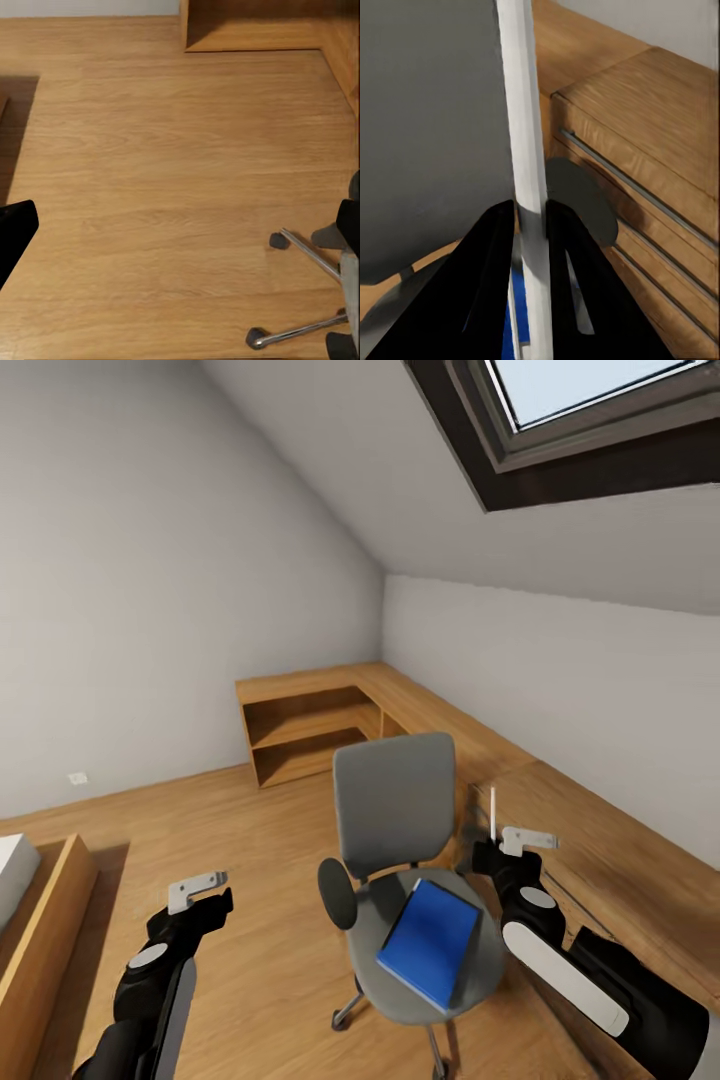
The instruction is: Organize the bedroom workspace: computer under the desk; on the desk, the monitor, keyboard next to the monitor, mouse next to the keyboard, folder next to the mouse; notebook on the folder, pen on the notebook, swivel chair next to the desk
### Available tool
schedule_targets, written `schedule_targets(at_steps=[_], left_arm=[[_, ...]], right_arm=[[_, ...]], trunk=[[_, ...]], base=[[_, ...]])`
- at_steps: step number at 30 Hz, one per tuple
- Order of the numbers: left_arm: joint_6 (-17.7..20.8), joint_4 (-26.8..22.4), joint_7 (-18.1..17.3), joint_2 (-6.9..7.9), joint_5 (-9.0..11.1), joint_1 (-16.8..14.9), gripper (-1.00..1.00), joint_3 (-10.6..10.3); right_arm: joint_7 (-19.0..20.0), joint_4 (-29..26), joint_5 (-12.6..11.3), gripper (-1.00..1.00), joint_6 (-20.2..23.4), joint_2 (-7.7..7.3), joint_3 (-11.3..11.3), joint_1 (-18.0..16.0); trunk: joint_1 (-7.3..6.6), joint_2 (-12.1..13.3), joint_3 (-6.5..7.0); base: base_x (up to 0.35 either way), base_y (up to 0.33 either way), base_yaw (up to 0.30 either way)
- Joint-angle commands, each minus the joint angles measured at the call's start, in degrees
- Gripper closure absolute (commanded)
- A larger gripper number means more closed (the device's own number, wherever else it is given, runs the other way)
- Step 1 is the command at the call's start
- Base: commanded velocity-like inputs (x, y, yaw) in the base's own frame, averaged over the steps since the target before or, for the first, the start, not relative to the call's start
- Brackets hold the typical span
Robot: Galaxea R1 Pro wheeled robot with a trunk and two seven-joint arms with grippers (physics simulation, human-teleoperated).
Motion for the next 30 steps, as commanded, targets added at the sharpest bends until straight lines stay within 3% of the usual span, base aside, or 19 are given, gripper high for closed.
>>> schedule_targets(at_steps=[1, 27, 30], left_arm=[[0.34, -0.09, 0.00, -0.04, -0.25, -0.02, -1.00, -0.09], [0.36, 0.67, 0.01, -0.04, -0.32, 0.07, -1.00, -0.61], [0.34, 0.69, -0.04, -0.04, -0.31, 0.07, -1.00, -0.65]], right_arm=[[-0.32, -0.09, -0.14, 1.00, 0.44, -0.04, 0.14, -0.12], [-0.40, -0.06, -0.15, 1.00, 0.48, -0.04, 0.14, -0.12], [-0.35, 0.13, -0.20, 1.00, 0.54, -0.04, 0.14, -0.12]], trunk=[[-0.20, 0.33, 0.15], [-5.91, 10.76, 5.77], [-5.91, 10.76, 5.97]], base=[[0.000, 0.000, -0.241], [0.000, 0.000, -0.124], [0.000, 0.000, -0.208]])
